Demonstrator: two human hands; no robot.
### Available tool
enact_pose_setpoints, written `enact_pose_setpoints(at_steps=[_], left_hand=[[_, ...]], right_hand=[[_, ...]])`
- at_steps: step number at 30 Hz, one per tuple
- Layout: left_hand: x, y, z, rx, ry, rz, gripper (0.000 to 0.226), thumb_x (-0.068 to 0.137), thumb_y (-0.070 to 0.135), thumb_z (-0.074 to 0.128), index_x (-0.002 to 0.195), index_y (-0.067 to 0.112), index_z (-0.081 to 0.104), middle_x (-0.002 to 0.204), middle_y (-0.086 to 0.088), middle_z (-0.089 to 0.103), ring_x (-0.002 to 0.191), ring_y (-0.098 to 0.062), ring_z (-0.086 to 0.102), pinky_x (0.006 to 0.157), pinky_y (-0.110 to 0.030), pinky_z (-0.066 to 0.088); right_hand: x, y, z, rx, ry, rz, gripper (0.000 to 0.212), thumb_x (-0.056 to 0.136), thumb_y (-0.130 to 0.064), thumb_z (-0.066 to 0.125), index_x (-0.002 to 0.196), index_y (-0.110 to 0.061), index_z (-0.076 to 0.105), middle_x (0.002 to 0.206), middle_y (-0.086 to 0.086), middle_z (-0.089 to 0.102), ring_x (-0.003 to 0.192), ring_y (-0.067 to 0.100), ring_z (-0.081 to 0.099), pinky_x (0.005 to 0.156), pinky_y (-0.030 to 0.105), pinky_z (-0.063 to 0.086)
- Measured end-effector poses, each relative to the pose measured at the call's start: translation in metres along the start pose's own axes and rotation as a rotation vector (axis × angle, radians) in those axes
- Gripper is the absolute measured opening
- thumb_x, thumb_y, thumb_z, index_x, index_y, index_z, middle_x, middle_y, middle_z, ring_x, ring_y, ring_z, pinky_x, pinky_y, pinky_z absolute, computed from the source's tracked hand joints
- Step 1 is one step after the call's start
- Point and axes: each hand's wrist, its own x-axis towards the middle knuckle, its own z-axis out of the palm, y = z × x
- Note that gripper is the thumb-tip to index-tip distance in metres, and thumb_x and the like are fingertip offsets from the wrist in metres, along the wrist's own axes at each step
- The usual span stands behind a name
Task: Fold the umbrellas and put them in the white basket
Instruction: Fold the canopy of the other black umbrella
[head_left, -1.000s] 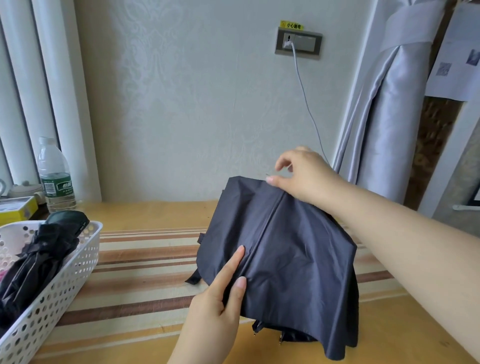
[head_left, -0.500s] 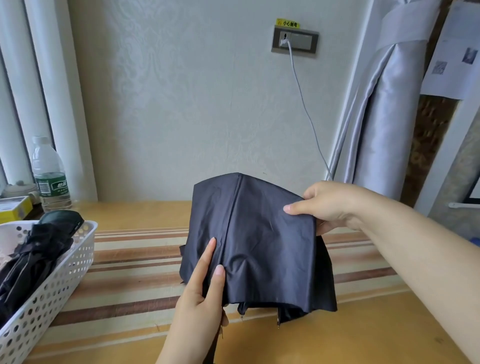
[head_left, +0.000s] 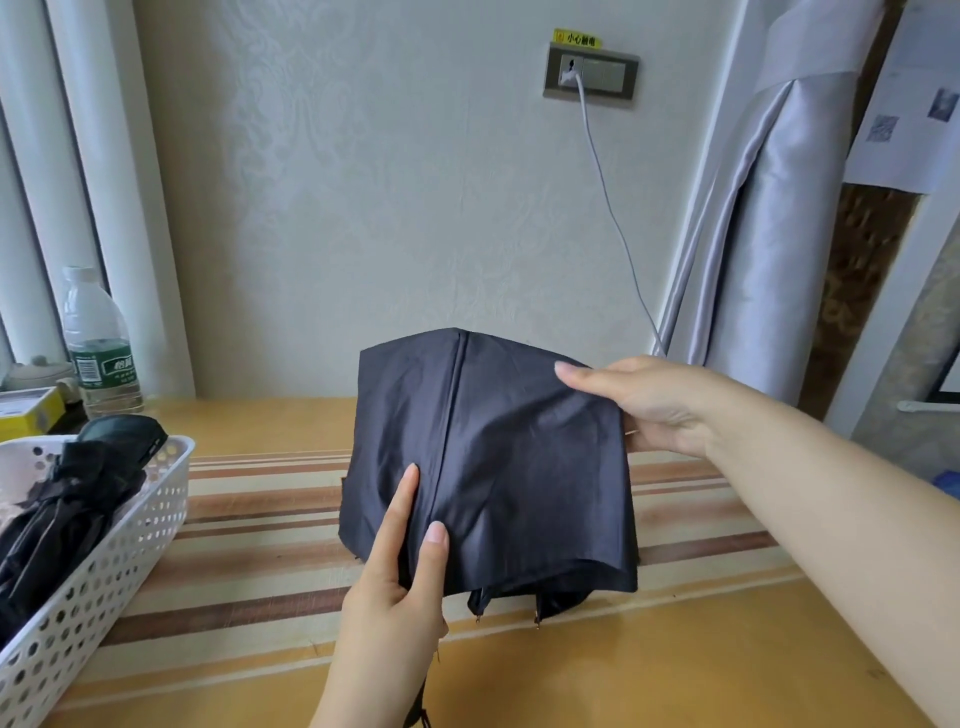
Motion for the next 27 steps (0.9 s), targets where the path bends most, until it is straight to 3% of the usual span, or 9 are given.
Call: enact_pose_setpoints(at_steps=[2, 5, 8, 10, 14, 17, 20, 24, 27], left_hand=[[-0.002, 0.001, 0.0, 0.04, 0.012, 0.032, 0.052, 0.093, 0.04, 0.05, 0.116, 0.082, 0.03, 0.072, 0.006, 0.064, 0.053, -0.017, 0.059, 0.065, -0.037, 0.055], [-0.002, 0.0, 0.0, 0.062, 0.02, 0.055, 0.052, 0.092, 0.041, 0.05, 0.118, 0.081, 0.027, 0.067, 0.011, 0.064, 0.054, -0.016, 0.06, 0.065, -0.032, 0.054], [-0.001, -0.001, -0.002, 0.075, 0.024, 0.067, 0.053, 0.093, 0.041, 0.049, 0.121, 0.08, 0.026, 0.066, 0.009, 0.064, 0.053, -0.013, 0.059, 0.064, -0.031, 0.053], [-0.001, -0.001, -0.004, 0.096, 0.02, 0.091, 0.055, 0.092, 0.041, 0.048, 0.119, 0.081, 0.023, 0.073, 0.017, 0.064, 0.054, -0.011, 0.059, 0.065, -0.03, 0.053], [-0.005, 0.006, -0.006, 0.132, 0.034, 0.161, 0.054, 0.087, 0.049, 0.045, 0.119, 0.083, 0.017, 0.075, 0.015, 0.064, 0.059, -0.013, 0.061, 0.061, -0.025, 0.051], [-0.007, 0.008, -0.007, 0.148, 0.066, 0.187, 0.055, 0.075, 0.058, 0.04, 0.116, 0.085, 0.016, 0.068, 0.007, 0.067, 0.065, -0.01, 0.065, 0.061, -0.024, 0.052], [-0.007, 0.009, -0.006, 0.15, 0.088, 0.215, 0.057, 0.075, 0.055, 0.042, 0.117, 0.085, 0.017, 0.083, 0.02, 0.066, 0.067, -0.017, 0.069, 0.065, -0.032, 0.055], [-0.001, 0.005, -0.007, 0.148, 0.139, 0.203, 0.066, 0.087, 0.039, 0.054, 0.113, 0.087, 0.017, 0.08, 0.04, 0.062, 0.063, -0.011, 0.066, 0.06, -0.019, 0.047], [0.004, 0.001, -0.01, 0.098, 0.171, 0.139, 0.07, 0.091, 0.031, 0.057, 0.114, 0.086, 0.02, 0.093, 0.041, 0.06, 0.064, -0.007, 0.065, 0.065, -0.024, 0.047]], right_hand=[[0.002, -0.007, 0.003, -0.049, 0.014, -0.038, 0.064, 0.072, -0.054, 0.07, 0.115, -0.007, 0.066, 0.112, 0.009, 0.07, 0.105, 0.021, 0.066, 0.1, 0.04, 0.048], [0.001, -0.016, 0.008, -0.212, 0.096, -0.286, 0.049, 0.088, -0.038, 0.066, 0.133, -0.023, 0.054, 0.123, -0.017, 0.051, 0.112, 0.002, 0.049, 0.096, 0.022, 0.04], [-0.006, -0.021, 0.009, -0.403, 0.144, -0.458, 0.026, 0.095, -0.03, 0.059, 0.12, -0.035, 0.058, 0.12, -0.02, 0.05, 0.115, -0.001, 0.048, 0.087, 0.017, 0.038], [-0.005, -0.02, 0.012, -0.375, 0.138, -0.401, 0.018, 0.092, -0.03, 0.063, 0.11, -0.031, 0.062, 0.116, -0.013, 0.059, 0.112, 0.005, 0.057, 0.088, 0.02, 0.043], [-0.003, -0.023, 0.013, -0.125, 0.03, -0.249, 0.03, 0.084, -0.027, 0.072, 0.112, -0.026, 0.062, 0.107, 0.001, 0.071, 0.089, 0.018, 0.07, 0.086, 0.034, 0.056], [-0.006, -0.035, 0.007, -0.103, -0.031, -0.249, 0.027, 0.084, -0.022, 0.072, 0.109, -0.014, 0.068, 0.102, 0.007, 0.073, 0.08, 0.017, 0.07, 0.077, 0.028, 0.058], [-0.015, -0.043, 0.004, -0.189, -0.186, -0.208, 0.009, 0.087, -0.022, 0.068, 0.089, -0.013, 0.069, 0.081, 0.003, 0.074, 0.067, 0.014, 0.069, 0.066, 0.025, 0.058], [-0.029, -0.035, 0.0, -0.377, -0.352, -0.125, 0.017, 0.092, -0.024, 0.061, 0.095, -0.009, 0.068, 0.088, 0.001, 0.075, 0.077, 0.013, 0.071, 0.074, 0.022, 0.057], [-0.031, -0.028, -0.006, -0.31, -0.264, -0.106, 0.018, 0.093, -0.023, 0.06, 0.098, -0.007, 0.066, 0.091, 0.005, 0.074, 0.081, 0.017, 0.071, 0.076, 0.028, 0.058]])
